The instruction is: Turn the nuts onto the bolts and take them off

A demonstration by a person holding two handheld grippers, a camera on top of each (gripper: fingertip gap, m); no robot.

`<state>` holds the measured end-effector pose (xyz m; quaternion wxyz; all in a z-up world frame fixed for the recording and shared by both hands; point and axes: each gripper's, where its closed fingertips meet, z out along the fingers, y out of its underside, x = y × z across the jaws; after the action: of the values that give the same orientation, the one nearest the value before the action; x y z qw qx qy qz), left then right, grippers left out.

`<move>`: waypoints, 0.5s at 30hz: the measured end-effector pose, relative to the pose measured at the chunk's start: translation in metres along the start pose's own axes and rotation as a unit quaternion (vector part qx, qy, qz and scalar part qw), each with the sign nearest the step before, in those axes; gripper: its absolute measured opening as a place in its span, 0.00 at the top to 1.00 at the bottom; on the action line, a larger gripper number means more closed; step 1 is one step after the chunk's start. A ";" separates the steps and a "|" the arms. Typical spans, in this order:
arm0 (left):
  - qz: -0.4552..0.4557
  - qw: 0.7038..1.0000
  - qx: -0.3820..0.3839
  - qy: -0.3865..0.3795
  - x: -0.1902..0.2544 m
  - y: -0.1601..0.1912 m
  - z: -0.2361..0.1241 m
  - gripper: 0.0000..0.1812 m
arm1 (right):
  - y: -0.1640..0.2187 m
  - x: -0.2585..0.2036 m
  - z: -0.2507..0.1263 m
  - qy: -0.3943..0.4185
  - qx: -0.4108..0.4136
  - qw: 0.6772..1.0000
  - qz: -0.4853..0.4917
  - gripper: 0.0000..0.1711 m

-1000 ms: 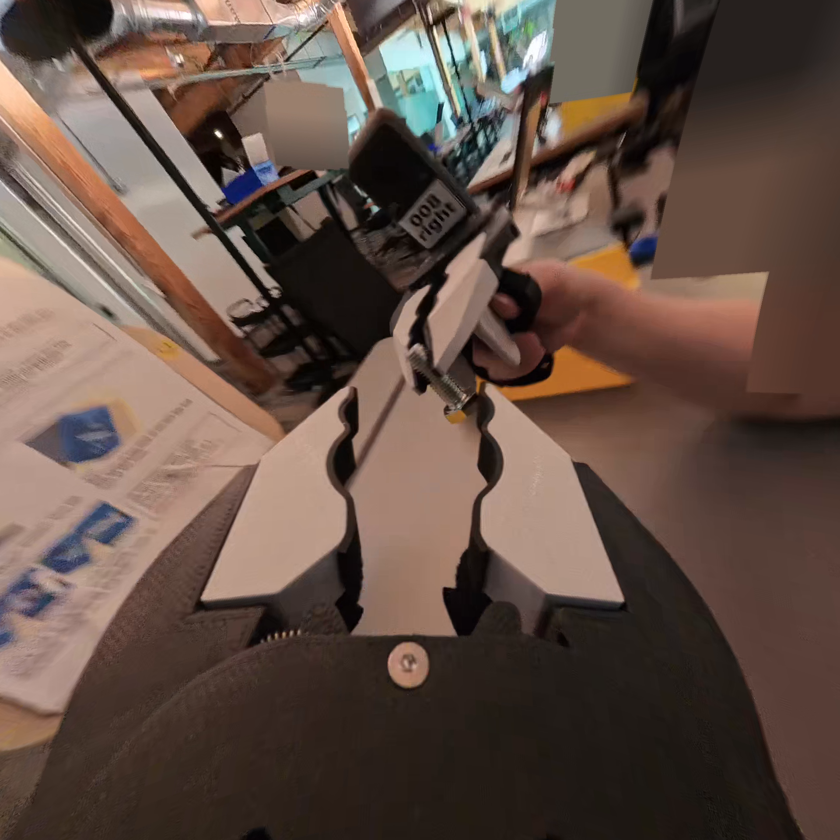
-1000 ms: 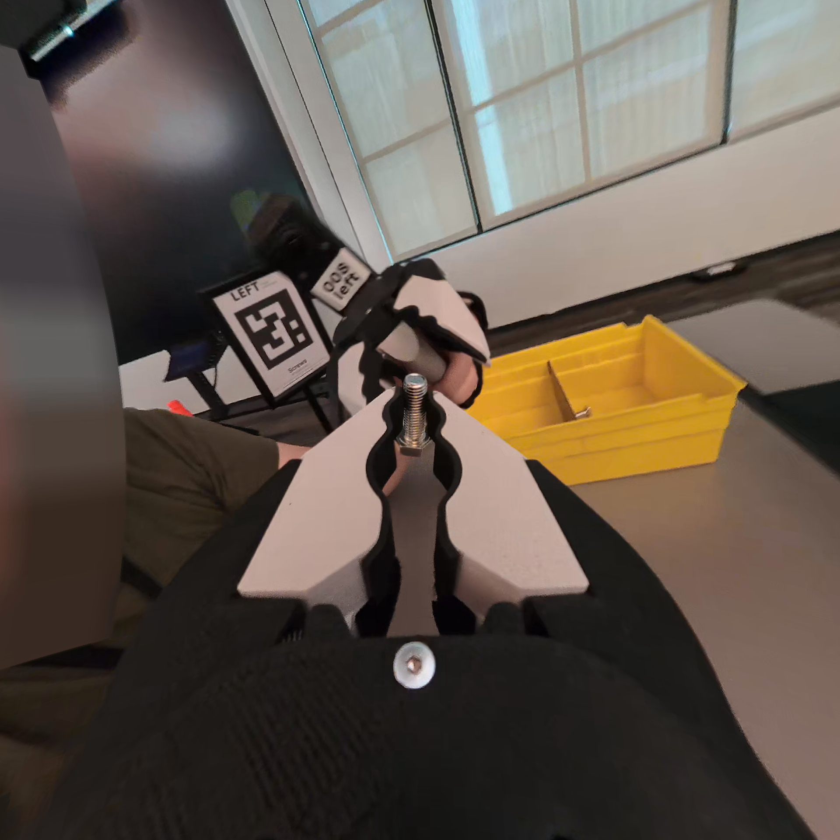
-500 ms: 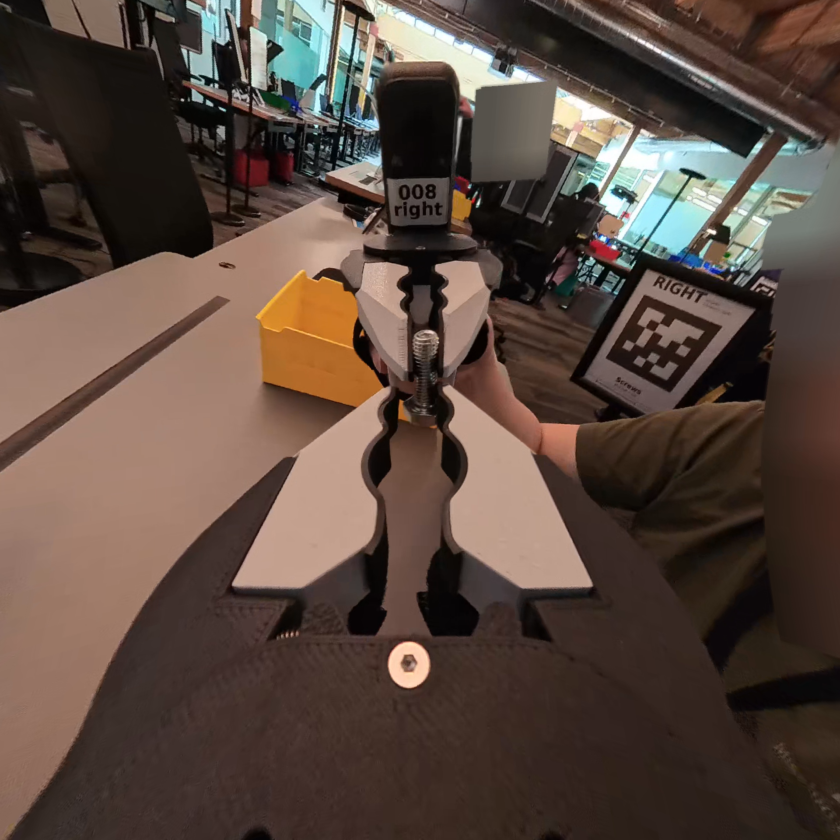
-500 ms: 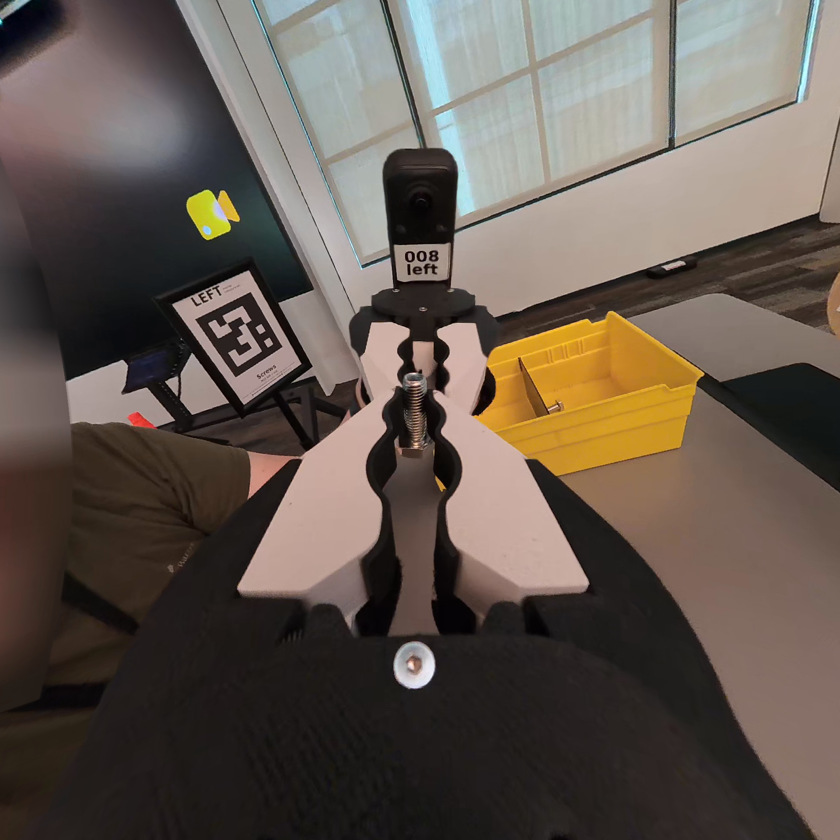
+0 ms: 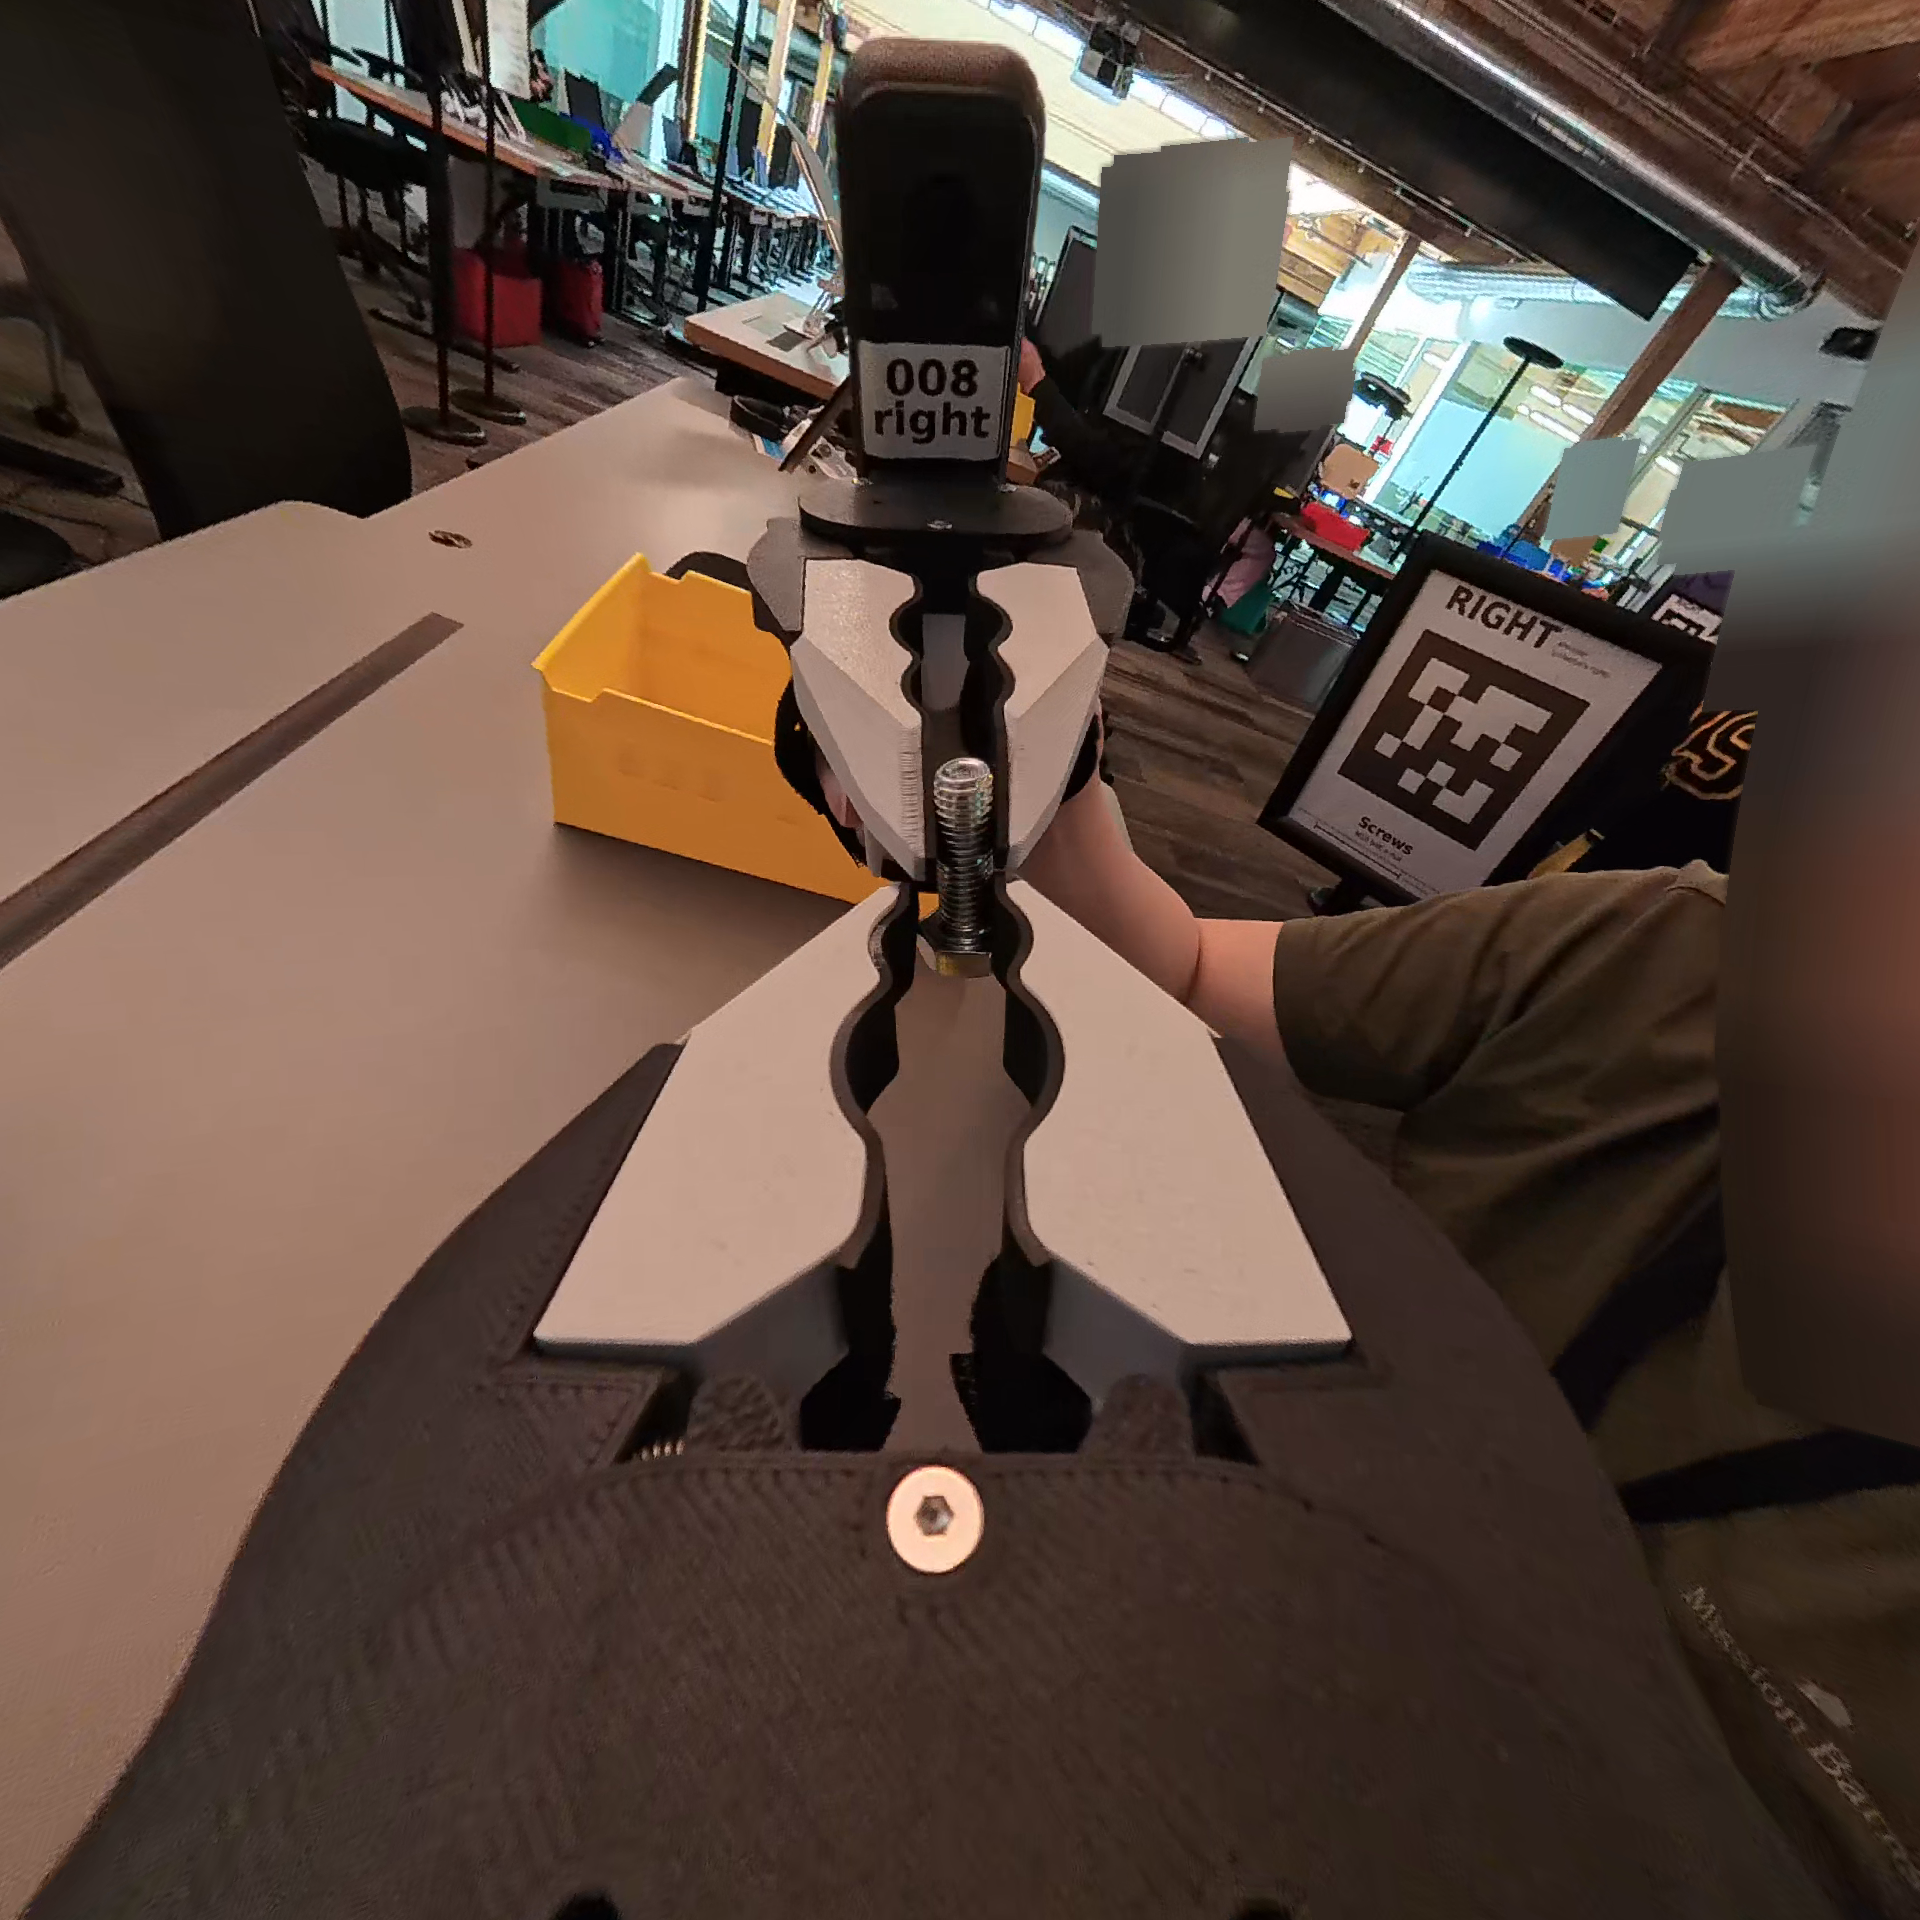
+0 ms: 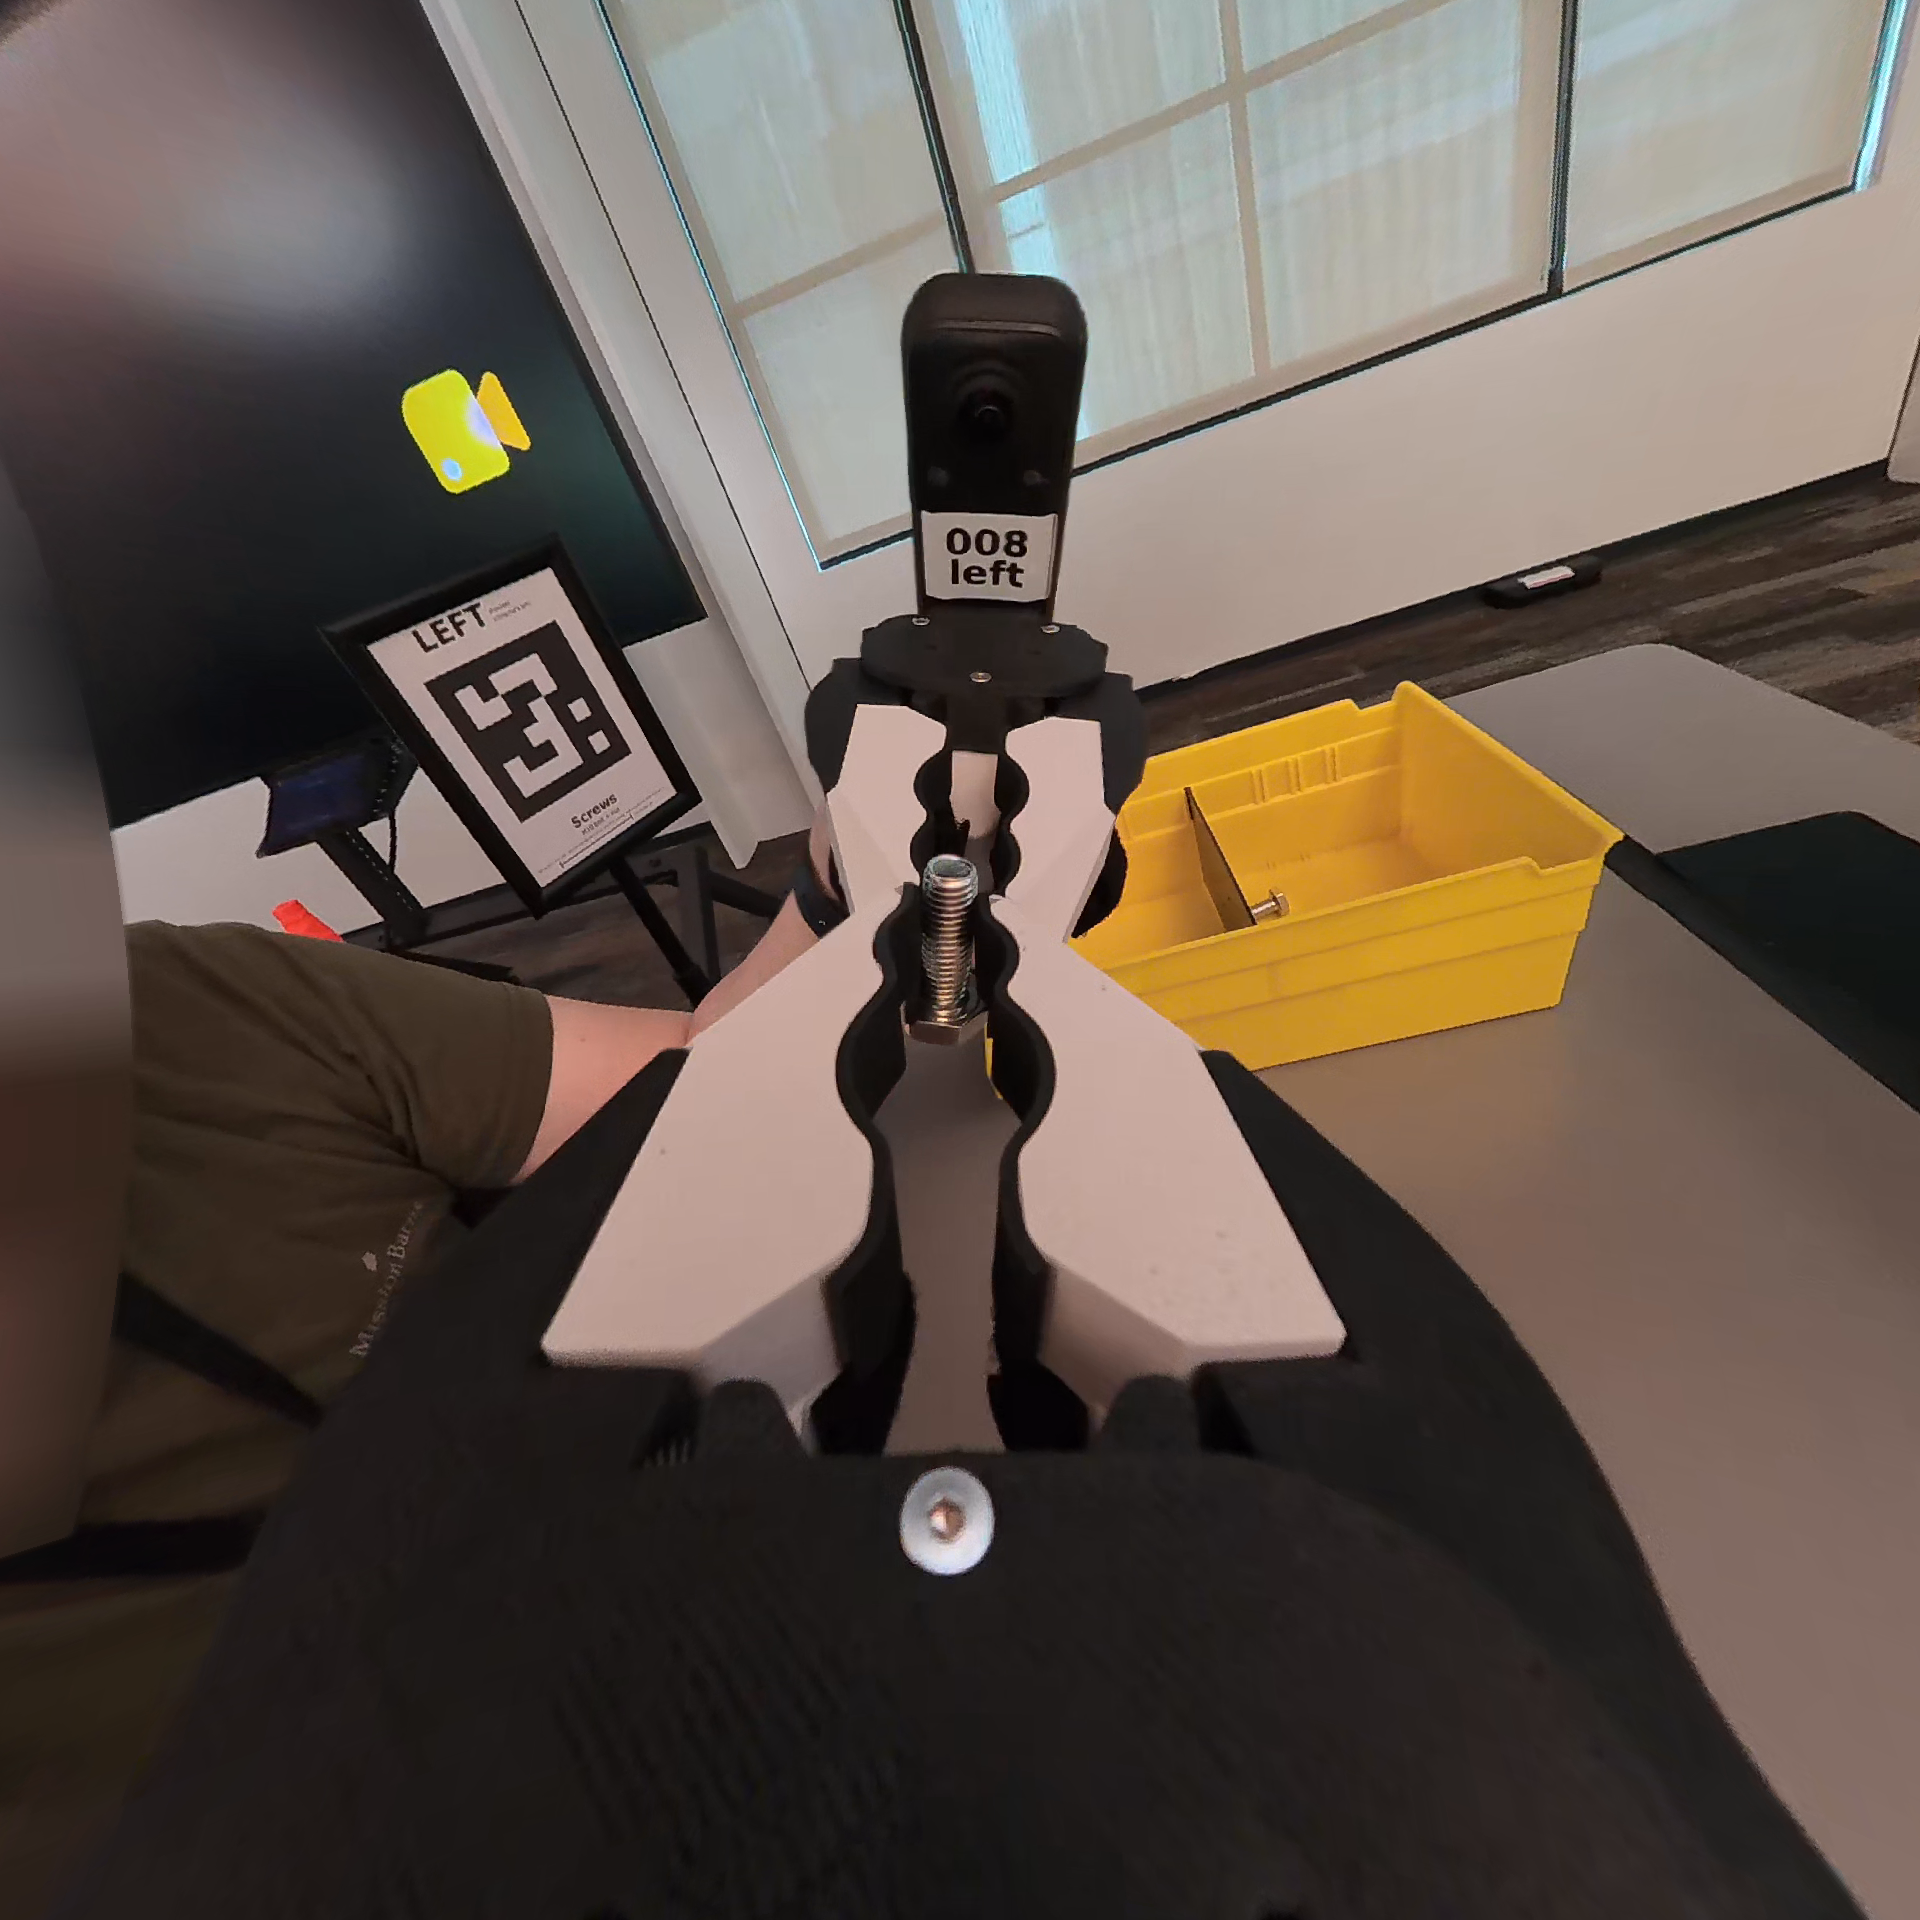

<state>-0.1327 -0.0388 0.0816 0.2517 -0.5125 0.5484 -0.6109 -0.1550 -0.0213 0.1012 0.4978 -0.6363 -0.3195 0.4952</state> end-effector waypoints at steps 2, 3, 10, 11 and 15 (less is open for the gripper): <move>0.009 1.000 0.003 -0.001 0.000 -0.002 -0.001 0.94 | -0.004 0.000 -0.002 0.002 0.010 1.000 -0.004 0.95; 0.015 1.000 0.003 -0.002 0.001 -0.003 -0.003 0.94 | -0.009 0.000 -0.005 0.006 0.022 1.000 -0.013 0.91; 0.039 0.997 0.035 -0.064 -0.010 -0.020 -0.042 0.94 | 0.060 0.038 -0.039 0.122 -0.226 0.948 -0.189 0.84; 0.043 0.995 0.041 -0.081 -0.013 -0.023 -0.049 0.94 | 0.088 0.049 -0.048 0.136 -0.308 0.920 -0.199 0.83; 0.054 0.988 0.041 -0.138 -0.020 -0.026 -0.074 0.94 | 0.168 0.083 -0.066 0.148 -0.507 0.820 -0.219 0.84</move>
<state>-0.1855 0.0162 0.1085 0.3785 -0.5507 0.5100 -0.5417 -0.0820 -0.0182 -0.0834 0.2412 -0.7782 -0.5784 0.0409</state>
